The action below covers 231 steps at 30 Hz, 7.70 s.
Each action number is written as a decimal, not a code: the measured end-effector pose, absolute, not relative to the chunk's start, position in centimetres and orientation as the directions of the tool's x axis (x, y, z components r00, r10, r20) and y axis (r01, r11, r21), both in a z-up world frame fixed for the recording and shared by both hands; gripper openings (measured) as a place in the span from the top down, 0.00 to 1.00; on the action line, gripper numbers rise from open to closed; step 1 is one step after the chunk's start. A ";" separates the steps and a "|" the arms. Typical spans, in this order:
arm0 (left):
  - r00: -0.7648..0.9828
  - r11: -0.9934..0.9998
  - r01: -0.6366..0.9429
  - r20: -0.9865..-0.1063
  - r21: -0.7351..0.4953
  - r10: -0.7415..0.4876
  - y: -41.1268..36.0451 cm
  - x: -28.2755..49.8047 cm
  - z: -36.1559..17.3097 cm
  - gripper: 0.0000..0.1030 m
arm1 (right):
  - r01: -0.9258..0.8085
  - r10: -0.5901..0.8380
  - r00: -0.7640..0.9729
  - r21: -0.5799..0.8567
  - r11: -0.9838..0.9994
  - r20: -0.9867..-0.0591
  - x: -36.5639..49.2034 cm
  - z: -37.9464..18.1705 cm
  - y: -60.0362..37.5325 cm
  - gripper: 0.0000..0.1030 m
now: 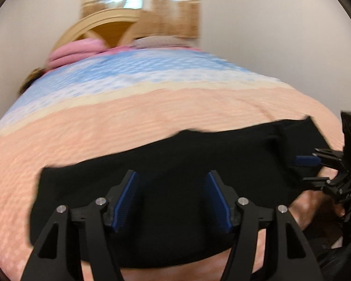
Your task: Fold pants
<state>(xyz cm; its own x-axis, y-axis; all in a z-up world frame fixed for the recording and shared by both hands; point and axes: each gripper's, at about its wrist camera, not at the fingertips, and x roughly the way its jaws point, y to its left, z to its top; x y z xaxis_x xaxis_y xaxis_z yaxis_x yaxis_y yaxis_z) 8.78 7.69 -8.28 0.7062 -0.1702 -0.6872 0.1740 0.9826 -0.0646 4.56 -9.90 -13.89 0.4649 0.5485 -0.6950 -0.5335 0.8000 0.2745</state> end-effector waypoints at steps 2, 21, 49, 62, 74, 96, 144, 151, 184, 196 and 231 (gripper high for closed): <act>0.713 0.993 0.102 -0.692 -0.057 -0.113 10.5 8.6 -8.7 0.37 | -0.542 0.558 0.460 0.279 0.793 -0.691 5.1 -14.3 -9.6 0.37; 0.701 0.953 -0.158 -0.709 -0.258 -0.076 21.6 8.6 -14.1 0.37 | -0.544 0.589 0.517 0.292 0.786 -0.621 3.1 -12.4 -10.4 0.37; 0.814 0.893 -0.005 -0.521 -0.449 -0.257 19.7 5.7 -7.5 0.73 | -0.508 0.588 0.577 0.314 0.802 -0.567 2.9 -11.4 -11.8 0.37; 0.829 0.867 0.218 -0.383 -0.449 -0.407 14.0 5.8 -1.1 0.73 | -0.444 0.559 0.642 0.341 0.829 -0.524 2.3 -9.1 -14.9 0.37; 0.689 0.769 0.504 -0.354 -0.394 -0.633 1.5 9.1 3.5 0.73 | -0.285 0.452 0.725 0.371 0.884 -0.520 0.9 -8.4 -22.1 0.37; 0.399 0.679 0.689 -0.649 -0.254 -0.648 -19.7 11.7 -5.0 0.72 | -0.020 0.299 0.811 0.487 0.873 -0.502 1.0 -10.0 -31.6 0.37; 0.671 0.931 0.326 -0.653 -0.163 -0.350 -6.4 12.6 -9.9 0.14 | -0.022 0.247 0.693 0.323 0.946 -0.677 1.4 -11.1 -28.0 0.85; 0.686 0.935 0.315 -0.641 -0.164 -0.344 -5.8 12.6 -9.8 0.09 | -0.037 0.173 0.722 0.212 0.977 -0.670 1.0 -9.1 -26.7 0.75; 0.690 0.931 0.317 -0.629 -0.180 -0.357 -6.0 11.7 -10.0 0.06 | -0.030 0.159 0.786 0.220 0.975 -0.598 5.3 -5.9 -27.5 0.26; 0.697 0.932 0.304 -0.621 -0.195 -0.358 -5.4 11.7 -9.8 0.06 | -0.006 0.194 0.692 0.264 0.964 -0.695 8.3 -8.7 -27.2 0.96; 0.673 0.941 0.297 -0.663 -0.164 -0.328 -5.8 11.9 -11.3 0.00 | -0.192 0.303 0.657 0.236 0.953 -0.690 0.5 -11.5 -25.2 0.63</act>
<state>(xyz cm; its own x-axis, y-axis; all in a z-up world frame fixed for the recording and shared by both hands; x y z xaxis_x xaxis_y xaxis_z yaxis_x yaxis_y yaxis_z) 11.90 -5.83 -11.25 0.6726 -0.3277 -0.6635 0.2966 0.9408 -0.1640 0.46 -25.18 -11.46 0.6575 0.3031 -0.6898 -0.1919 0.9527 0.2357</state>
